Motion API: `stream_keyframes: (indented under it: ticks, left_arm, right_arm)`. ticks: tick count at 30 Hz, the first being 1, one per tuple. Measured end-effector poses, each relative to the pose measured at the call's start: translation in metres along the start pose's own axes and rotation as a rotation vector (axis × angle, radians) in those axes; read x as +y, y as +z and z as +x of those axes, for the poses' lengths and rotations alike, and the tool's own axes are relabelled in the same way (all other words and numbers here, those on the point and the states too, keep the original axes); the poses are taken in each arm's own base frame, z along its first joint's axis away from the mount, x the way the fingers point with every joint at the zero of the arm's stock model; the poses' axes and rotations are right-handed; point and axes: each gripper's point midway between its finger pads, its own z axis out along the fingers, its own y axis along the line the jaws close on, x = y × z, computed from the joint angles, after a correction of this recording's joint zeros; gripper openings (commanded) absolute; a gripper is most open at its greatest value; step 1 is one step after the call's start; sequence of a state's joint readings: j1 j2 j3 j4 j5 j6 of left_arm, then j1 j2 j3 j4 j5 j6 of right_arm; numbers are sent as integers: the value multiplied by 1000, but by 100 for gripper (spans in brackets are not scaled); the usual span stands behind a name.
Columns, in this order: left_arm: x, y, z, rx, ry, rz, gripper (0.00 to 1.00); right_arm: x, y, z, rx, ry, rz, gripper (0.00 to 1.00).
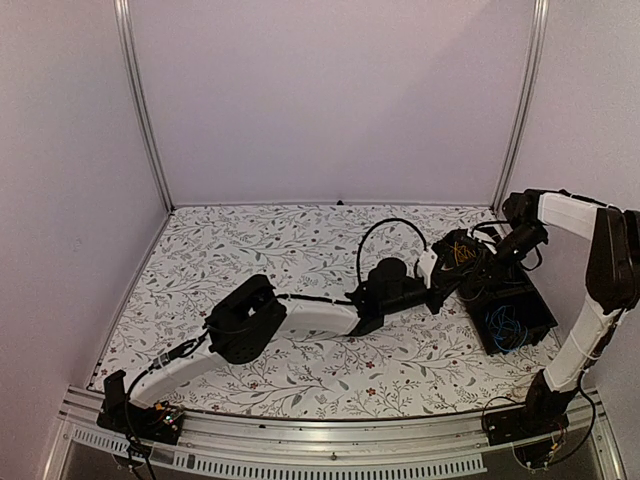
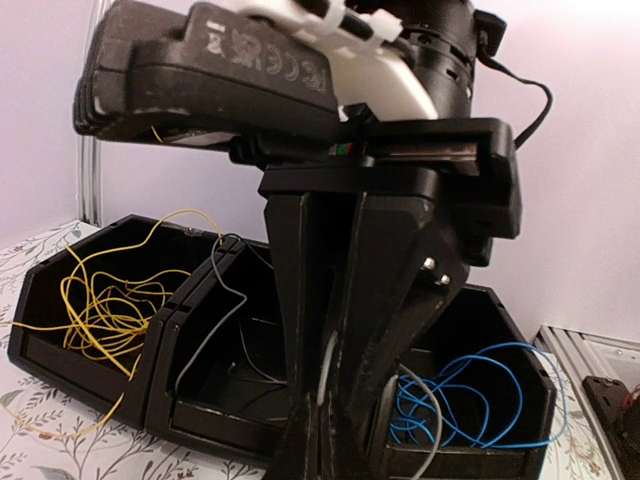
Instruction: Untangle the cables
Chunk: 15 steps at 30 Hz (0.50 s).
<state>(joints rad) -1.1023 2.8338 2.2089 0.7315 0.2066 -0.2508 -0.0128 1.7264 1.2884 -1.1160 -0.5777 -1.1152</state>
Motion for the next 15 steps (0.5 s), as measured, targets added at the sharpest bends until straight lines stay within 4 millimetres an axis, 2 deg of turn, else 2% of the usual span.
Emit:
stream_keyframes:
  ticks: [2,5,8,10,15]
  left_arm:
    - [-1,0,-1,-3,1,1,2]
    - [1,-1,1,2,-1,-8,27]
    - [2,-6,7,25,-1,-21,40]
    - [3,-12,12,50,3,-36,43]
    - [4,-32,17,101,12,-70,44]
  right_arm:
    - [0,0,0,0,2,0,0]
    - [0,0,0,2,0,-1,0]
    - [-4,-1,3,19,-4,15,0]
    - [-11,-8,5,21,-3,42,0]
    - [-43,-34,19,30,14,155,0]
